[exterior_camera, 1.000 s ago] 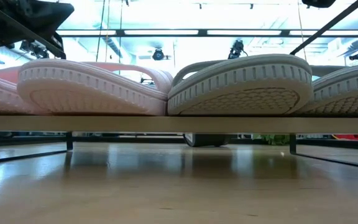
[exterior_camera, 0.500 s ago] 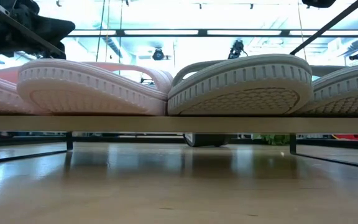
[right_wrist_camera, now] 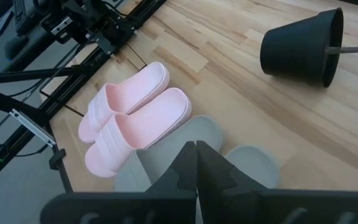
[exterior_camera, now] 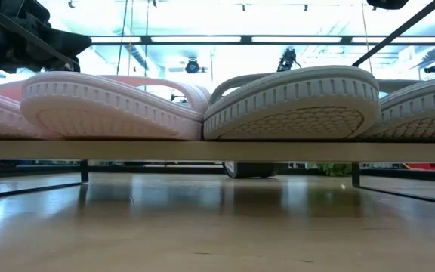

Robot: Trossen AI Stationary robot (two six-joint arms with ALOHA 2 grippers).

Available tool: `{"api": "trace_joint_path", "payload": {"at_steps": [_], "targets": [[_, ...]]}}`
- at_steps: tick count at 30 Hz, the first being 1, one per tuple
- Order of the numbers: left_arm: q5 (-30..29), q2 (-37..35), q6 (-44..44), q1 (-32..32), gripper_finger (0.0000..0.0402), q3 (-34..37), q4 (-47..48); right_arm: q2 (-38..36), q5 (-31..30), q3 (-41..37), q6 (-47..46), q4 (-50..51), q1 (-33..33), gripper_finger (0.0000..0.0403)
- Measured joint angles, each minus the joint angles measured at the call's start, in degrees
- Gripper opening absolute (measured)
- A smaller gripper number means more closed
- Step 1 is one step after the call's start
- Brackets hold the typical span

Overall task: Pick and place slides into the shelf
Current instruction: Return to Home Position

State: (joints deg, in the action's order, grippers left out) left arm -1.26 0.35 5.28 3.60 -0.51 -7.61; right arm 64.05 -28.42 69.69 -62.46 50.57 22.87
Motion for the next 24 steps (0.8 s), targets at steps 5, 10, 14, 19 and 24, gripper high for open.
{"api": "trace_joint_path", "payload": {"at_steps": [5,10,14,19,24], "targets": [[0.00,0.02,0.02,0.00,0.0010,0.00,0.80,0.00,0.00,0.00,0.17,0.07,0.00,0.0000],[0.00,0.02,0.08,0.00,0.0004,0.00,0.89,0.00,0.00,0.00,0.59,0.09,0.00,0.0000],[0.00,0.02,0.41,0.00,0.0010,0.00,2.22,0.00,-0.01,0.00,1.06,0.15,0.00,0.0000],[0.02,-0.01,4.62,0.02,0.0034,0.00,3.06,0.00,-0.02,0.00,3.27,0.55,0.00,0.0000],[0.02,-0.01,5.66,0.02,0.0044,0.00,2.99,-0.39,-0.13,0.00,6.47,0.72,0.17,0.0000]]}}
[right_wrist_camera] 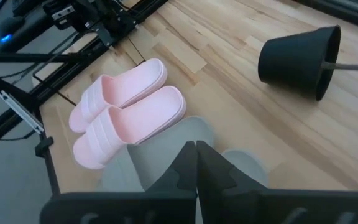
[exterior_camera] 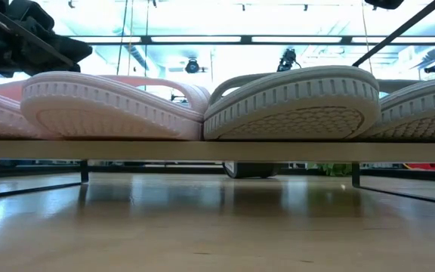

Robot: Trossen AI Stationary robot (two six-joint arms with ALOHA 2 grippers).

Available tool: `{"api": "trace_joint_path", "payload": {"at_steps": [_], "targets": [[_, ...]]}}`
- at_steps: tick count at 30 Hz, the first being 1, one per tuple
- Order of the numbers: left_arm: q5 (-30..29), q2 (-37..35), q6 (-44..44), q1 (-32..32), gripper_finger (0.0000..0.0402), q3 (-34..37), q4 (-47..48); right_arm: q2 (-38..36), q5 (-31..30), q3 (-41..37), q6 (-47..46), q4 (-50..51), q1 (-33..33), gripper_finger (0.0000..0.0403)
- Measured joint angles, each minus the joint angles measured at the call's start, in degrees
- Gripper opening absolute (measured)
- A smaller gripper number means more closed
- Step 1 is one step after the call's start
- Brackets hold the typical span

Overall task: Pick and place slides into the shelf
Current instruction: Return to Home Position

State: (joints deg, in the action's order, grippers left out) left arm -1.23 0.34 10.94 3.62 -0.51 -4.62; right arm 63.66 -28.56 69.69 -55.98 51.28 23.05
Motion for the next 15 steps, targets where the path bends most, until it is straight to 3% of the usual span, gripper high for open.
{"api": "trace_joint_path", "payload": {"at_steps": [8,15], "targets": [[-0.02,0.00,0.39,0.00,0.0034,0.00,0.00,-3.81,-0.19,0.00,4.37,4.46,0.17,0.0000],[-0.06,0.00,0.42,-0.02,0.0025,0.02,0.00,-11.67,-5.58,-4.71,6.14,6.17,4.84,0.0000]]}}
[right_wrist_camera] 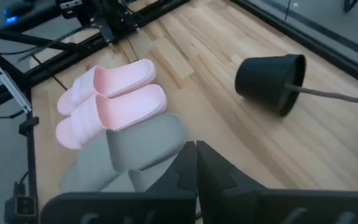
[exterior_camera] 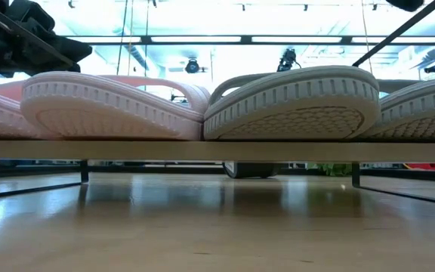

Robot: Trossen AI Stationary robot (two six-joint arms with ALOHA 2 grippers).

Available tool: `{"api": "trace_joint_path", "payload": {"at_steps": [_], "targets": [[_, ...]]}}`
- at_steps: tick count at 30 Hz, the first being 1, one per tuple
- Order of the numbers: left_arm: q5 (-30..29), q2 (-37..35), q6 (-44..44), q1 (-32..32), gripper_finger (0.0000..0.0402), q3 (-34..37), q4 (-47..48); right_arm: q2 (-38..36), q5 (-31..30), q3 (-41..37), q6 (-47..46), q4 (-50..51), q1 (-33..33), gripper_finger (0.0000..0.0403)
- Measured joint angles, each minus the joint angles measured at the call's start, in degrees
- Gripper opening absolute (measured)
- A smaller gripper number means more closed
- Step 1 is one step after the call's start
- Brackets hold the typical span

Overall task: Pick and place slides into the shelf
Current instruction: Return to Home Position

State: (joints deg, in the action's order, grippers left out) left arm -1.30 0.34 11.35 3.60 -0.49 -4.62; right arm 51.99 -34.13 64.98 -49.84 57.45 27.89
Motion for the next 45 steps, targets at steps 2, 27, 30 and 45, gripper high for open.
{"api": "trace_joint_path", "payload": {"at_steps": [2,27,30,45], "targets": [[0.02,0.00,-0.04,0.02,0.0025,0.00,0.00,-3.40,-1.88,-3.96,-1.21,-1.34,1.76,0.0000],[0.04,0.01,-0.07,0.01,0.0023,0.00,-0.05,-40.55,-1.53,-38.93,16.08,-29.46,7.66,0.0000],[0.04,0.02,-0.05,0.01,0.0027,0.00,-0.07,-43.47,-1.38,-40.47,18.00,-29.60,7.66,0.0000],[0.04,0.02,-0.07,0.02,0.0033,0.00,-0.07,-48.74,-0.93,-54.23,23.44,-48.99,7.17,0.0000]]}}
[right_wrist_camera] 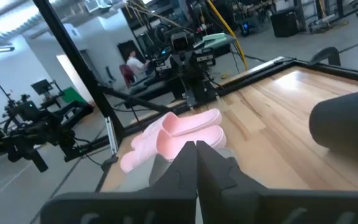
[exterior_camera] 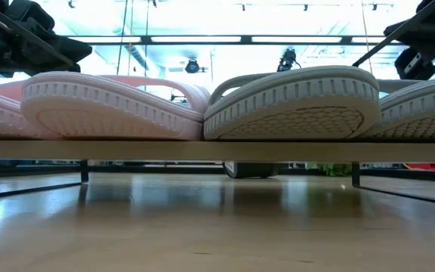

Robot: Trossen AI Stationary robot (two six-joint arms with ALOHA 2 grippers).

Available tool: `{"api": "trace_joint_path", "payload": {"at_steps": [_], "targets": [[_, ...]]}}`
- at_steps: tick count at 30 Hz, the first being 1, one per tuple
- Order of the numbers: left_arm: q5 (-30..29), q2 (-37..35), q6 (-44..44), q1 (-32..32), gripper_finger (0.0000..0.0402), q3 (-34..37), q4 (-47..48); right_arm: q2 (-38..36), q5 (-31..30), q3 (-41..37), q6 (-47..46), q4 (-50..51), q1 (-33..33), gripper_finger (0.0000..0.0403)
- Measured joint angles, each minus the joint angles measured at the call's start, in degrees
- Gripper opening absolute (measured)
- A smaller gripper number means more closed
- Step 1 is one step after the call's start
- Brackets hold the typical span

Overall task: Pick and place slides into the shelf
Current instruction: Return to Home Position

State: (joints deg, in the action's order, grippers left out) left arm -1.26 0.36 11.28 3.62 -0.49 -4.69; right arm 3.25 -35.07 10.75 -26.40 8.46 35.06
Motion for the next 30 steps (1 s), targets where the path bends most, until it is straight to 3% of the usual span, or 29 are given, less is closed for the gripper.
{"api": "trace_joint_path", "payload": {"at_steps": [16,30], "targets": [[0.00,0.00,0.02,0.00,0.0037,0.00,-0.02,-3.17,7.10,-3.79,4.20,-3.38,-8.85,0.0000],[0.00,0.00,0.00,-0.02,0.0026,0.00,-0.04,-3.21,21.45,-3.77,4.87,-3.12,-22.25,0.0000]]}}
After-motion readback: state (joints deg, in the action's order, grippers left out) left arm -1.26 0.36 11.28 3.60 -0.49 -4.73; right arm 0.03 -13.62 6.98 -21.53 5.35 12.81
